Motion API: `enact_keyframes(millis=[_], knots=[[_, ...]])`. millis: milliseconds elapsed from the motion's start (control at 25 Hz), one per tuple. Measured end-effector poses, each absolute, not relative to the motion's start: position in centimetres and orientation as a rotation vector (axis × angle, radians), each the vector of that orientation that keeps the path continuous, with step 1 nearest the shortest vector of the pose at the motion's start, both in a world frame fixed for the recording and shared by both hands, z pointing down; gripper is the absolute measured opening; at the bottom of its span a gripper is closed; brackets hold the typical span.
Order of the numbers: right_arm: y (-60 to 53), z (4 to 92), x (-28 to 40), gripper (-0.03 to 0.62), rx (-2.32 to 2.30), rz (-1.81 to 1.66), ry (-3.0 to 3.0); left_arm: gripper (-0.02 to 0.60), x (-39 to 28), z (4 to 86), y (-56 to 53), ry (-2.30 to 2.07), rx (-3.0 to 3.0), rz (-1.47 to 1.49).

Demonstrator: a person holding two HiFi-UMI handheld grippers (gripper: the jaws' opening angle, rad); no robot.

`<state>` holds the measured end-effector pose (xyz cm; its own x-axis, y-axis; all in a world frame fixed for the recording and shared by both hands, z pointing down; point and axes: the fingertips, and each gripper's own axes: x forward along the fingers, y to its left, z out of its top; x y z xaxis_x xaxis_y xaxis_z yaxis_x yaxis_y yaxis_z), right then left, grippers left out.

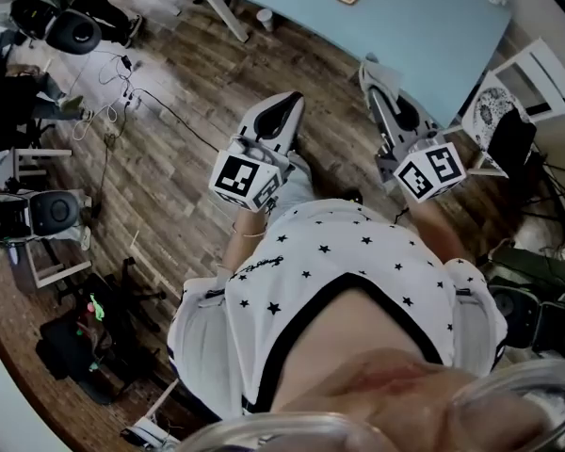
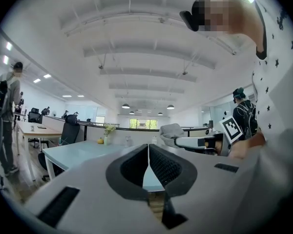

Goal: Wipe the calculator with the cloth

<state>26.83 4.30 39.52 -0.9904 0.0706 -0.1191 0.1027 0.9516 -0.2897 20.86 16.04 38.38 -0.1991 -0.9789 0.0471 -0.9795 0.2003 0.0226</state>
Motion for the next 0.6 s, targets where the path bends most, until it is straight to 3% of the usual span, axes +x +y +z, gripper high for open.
enact_keyframes(millis=[600], knots=[[4.0,39.8,18.3,0.043,-0.063,-0.47,3.038,0.032,10.6,38.4,14.8,-2.285,2.081,0.022]])
